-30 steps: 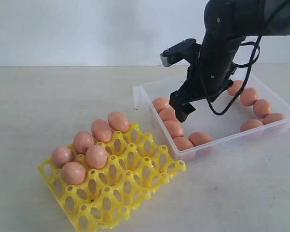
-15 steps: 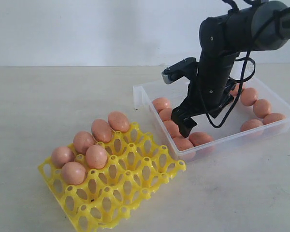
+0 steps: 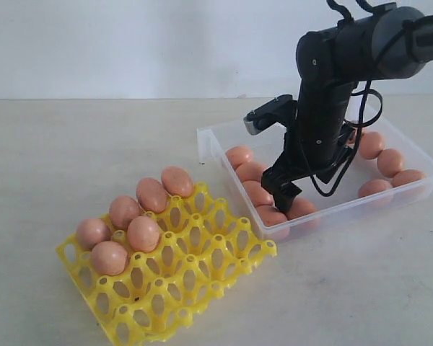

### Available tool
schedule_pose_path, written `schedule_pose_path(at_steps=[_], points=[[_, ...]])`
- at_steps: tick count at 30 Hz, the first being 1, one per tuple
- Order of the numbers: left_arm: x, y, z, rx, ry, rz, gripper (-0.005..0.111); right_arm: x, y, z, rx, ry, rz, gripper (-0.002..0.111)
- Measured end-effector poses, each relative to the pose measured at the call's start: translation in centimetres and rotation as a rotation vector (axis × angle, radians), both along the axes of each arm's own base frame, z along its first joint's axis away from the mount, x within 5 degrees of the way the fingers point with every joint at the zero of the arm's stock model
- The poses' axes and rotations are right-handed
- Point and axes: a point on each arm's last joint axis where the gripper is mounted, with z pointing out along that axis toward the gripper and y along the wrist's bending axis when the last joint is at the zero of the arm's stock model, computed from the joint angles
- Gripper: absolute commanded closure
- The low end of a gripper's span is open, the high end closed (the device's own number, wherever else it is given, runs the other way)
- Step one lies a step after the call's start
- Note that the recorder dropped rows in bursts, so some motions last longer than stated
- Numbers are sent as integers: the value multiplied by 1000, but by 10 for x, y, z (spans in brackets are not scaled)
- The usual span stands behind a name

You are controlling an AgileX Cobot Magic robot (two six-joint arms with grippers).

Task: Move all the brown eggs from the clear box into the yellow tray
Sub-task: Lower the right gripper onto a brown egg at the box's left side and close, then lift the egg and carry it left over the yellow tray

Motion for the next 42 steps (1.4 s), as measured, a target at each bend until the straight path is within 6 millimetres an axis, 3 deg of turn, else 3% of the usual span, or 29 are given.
schedule_pose_path(at_steps=[8, 10, 12, 15, 16, 17, 37, 42], points=[[0, 0, 0, 0, 0, 0, 103, 2, 1, -22, -11, 49, 1, 26], [0, 0, 0, 0, 0, 0, 103, 2, 1, -24, -11, 54, 0, 31], [0, 0, 0, 0, 0, 0, 103, 2, 1, -26, -9, 58, -14, 44], [0, 0, 0, 0, 0, 0, 103, 2, 2, -27, 4, 66, -67, 79], [0, 0, 0, 0, 0, 0, 103, 2, 2, -27, 5, 66, -80, 100], [0, 0, 0, 0, 0, 0, 103, 1, 2, -27, 4, 71, -95, 108], [0, 0, 0, 0, 0, 0, 103, 1, -3, -27, -55, 69, -48, 107], [0, 0, 0, 0, 0, 0, 103, 7, -5, -4, -57, -66, -30, 107]])
